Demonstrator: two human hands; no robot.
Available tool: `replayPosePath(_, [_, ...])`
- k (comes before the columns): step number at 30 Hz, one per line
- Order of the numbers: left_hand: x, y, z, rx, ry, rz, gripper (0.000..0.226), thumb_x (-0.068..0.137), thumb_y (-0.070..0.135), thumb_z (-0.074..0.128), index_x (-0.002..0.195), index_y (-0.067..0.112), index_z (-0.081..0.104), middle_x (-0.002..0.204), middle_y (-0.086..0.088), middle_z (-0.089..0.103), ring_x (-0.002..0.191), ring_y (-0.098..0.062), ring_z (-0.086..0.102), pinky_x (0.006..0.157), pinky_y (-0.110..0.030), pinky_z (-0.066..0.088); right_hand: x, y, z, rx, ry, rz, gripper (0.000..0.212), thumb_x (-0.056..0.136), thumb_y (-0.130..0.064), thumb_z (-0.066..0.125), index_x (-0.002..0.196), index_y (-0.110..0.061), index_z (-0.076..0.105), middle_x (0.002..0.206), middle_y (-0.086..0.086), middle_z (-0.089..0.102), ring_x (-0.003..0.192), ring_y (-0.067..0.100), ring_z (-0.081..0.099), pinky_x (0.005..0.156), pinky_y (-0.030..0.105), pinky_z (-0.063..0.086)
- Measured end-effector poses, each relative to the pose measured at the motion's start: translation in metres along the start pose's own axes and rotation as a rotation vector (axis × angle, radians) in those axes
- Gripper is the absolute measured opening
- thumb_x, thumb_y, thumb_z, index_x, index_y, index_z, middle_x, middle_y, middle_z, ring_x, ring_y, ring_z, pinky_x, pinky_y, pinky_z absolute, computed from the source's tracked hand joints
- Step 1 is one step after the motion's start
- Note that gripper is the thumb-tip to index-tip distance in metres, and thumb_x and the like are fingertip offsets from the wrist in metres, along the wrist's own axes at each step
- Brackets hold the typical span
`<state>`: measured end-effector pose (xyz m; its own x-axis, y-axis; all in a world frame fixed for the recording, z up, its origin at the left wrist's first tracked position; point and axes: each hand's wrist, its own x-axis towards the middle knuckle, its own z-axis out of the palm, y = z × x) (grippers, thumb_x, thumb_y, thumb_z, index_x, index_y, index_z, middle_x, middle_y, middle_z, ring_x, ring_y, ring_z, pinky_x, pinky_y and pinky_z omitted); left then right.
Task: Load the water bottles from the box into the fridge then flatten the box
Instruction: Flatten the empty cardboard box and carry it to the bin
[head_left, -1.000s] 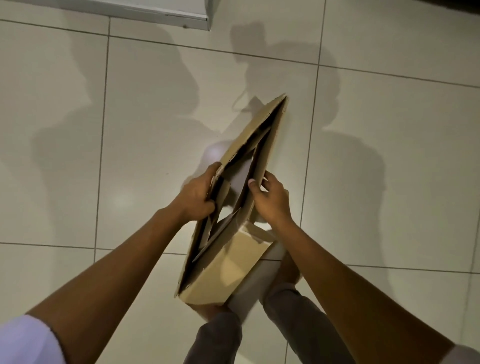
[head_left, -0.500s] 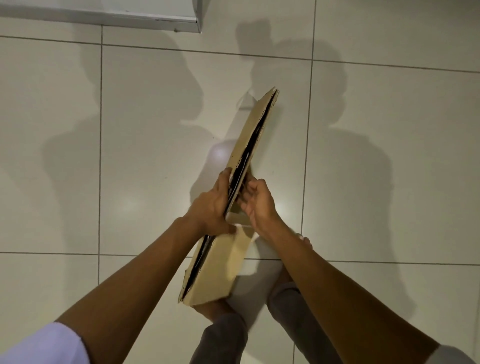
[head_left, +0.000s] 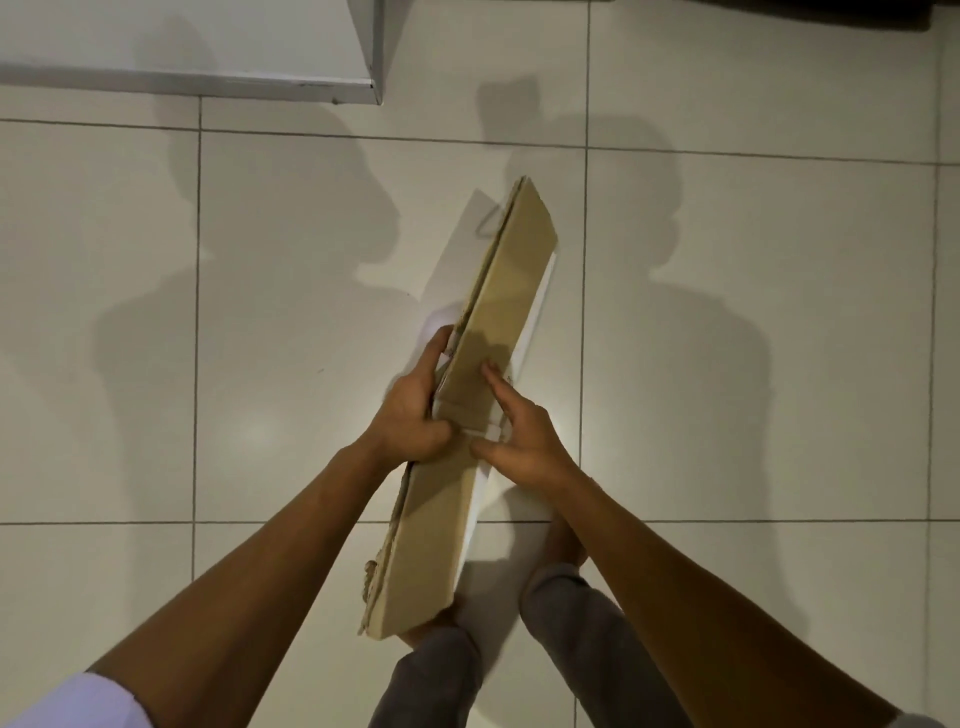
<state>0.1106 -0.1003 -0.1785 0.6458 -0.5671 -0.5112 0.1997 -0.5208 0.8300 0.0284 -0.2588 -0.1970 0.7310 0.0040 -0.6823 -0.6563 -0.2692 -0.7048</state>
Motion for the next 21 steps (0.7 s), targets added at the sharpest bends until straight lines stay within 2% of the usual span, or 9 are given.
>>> replayPosePath(2, [-0.003, 0.021, -0.005, -0.150, 0.024, -0.028, 0.093, 0.063, 0.023, 0.061, 0.141, 0.050, 0.020, 0.116, 0.003, 0.063, 0.101, -0.020, 0.065, 0.087, -0.036, 0.055, -0.011, -0.010, -0.012, -0.080, 0.052, -0.090, 0.096, 0.079, -0.022, 0.080, 0.155, -0.032, 0.022, 0.158, -0.007, 0.031, 0.142, 0.015, 0.035, 0.115, 0.033, 0.035])
replayPosePath(4, [-0.007, 0.045, -0.010, -0.265, 0.037, -0.051, 0.095, 0.067, 0.008, 0.066, 0.141, 0.048, 0.022, 0.111, -0.006, 0.064, 0.094, -0.026, 0.067, 0.080, -0.043, 0.058, -0.022, -0.023, -0.026, -0.164, 0.120, -0.147, 0.096, 0.079, -0.040, 0.078, 0.155, -0.031, 0.020, 0.161, -0.011, 0.020, 0.147, 0.014, 0.025, 0.117, 0.034, 0.028])
replayPosePath(7, [-0.013, 0.088, -0.020, -0.357, 0.050, -0.020, 0.099, 0.073, -0.004, 0.069, 0.148, 0.035, 0.017, 0.119, -0.004, 0.060, 0.101, -0.024, 0.066, 0.079, -0.042, 0.059, -0.039, -0.046, -0.049, -0.199, 0.228, -0.036, 0.115, 0.065, -0.072, 0.067, 0.156, -0.030, 0.011, 0.164, -0.009, 0.006, 0.151, 0.017, 0.008, 0.118, 0.041, 0.020])
replayPosePath(9, [-0.019, 0.120, -0.028, -0.406, 0.053, -0.014, 0.102, 0.077, -0.010, 0.070, 0.148, 0.038, 0.015, 0.125, -0.001, 0.056, 0.107, -0.023, 0.063, 0.081, -0.041, 0.059, -0.055, -0.069, -0.069, -0.121, 0.278, 0.088, 0.125, 0.052, -0.082, 0.067, 0.153, -0.034, 0.012, 0.160, -0.010, 0.017, 0.147, 0.020, 0.020, 0.116, 0.042, 0.030])
replayPosePath(12, [-0.028, 0.170, -0.042, -0.449, 0.058, -0.009, 0.105, 0.076, -0.012, 0.071, 0.147, 0.043, 0.017, 0.130, -0.004, 0.054, 0.113, -0.027, 0.060, 0.085, -0.042, 0.058, -0.086, -0.107, -0.097, 0.124, 0.279, 0.055, 0.104, 0.056, -0.066, 0.081, 0.141, -0.042, 0.026, 0.135, -0.022, 0.038, 0.124, 0.005, 0.040, 0.095, 0.017, 0.041])
replayPosePath(15, [-0.043, 0.229, -0.061, -0.456, 0.081, 0.006, 0.105, 0.072, -0.004, 0.078, 0.143, 0.049, 0.022, 0.132, 0.000, 0.053, 0.119, -0.027, 0.056, 0.090, -0.044, 0.056, -0.119, -0.154, -0.123, 0.274, 0.296, 0.003, 0.097, 0.053, -0.062, 0.086, 0.135, -0.043, 0.038, 0.126, -0.027, 0.049, 0.122, 0.006, 0.047, 0.095, 0.023, 0.045])
replayPosePath(16, [-0.052, 0.249, -0.068, -0.453, 0.084, 0.021, 0.104, 0.070, 0.000, 0.079, 0.143, 0.049, 0.023, 0.132, 0.002, 0.053, 0.121, -0.025, 0.054, 0.092, -0.044, 0.055, -0.133, -0.173, -0.132, 0.302, 0.284, -0.013, 0.091, 0.055, -0.058, 0.087, 0.133, -0.041, 0.042, 0.122, -0.028, 0.052, 0.120, 0.004, 0.050, 0.092, 0.020, 0.045])
replayPosePath(18, [-0.077, 0.298, -0.086, -0.452, 0.096, 0.073, 0.100, 0.070, 0.003, 0.078, 0.144, 0.045, 0.025, 0.132, 0.005, 0.052, 0.123, -0.018, 0.052, 0.092, -0.038, 0.055, -0.165, -0.219, -0.152, 0.339, 0.249, -0.045, 0.082, 0.062, -0.049, 0.087, 0.132, -0.035, 0.046, 0.121, -0.026, 0.055, 0.116, 0.000, 0.054, 0.085, 0.010, 0.045])
replayPosePath(21, [-0.113, 0.352, -0.102, -0.469, 0.141, 0.099, 0.096, 0.074, -0.005, 0.074, 0.144, 0.042, 0.029, 0.131, 0.007, 0.054, 0.122, -0.013, 0.051, 0.087, -0.028, 0.055, -0.205, -0.273, -0.173, 0.374, 0.195, -0.108, 0.071, 0.068, -0.039, 0.088, 0.129, -0.030, 0.052, 0.122, -0.017, 0.063, 0.117, 0.005, 0.058, 0.090, 0.017, 0.050])
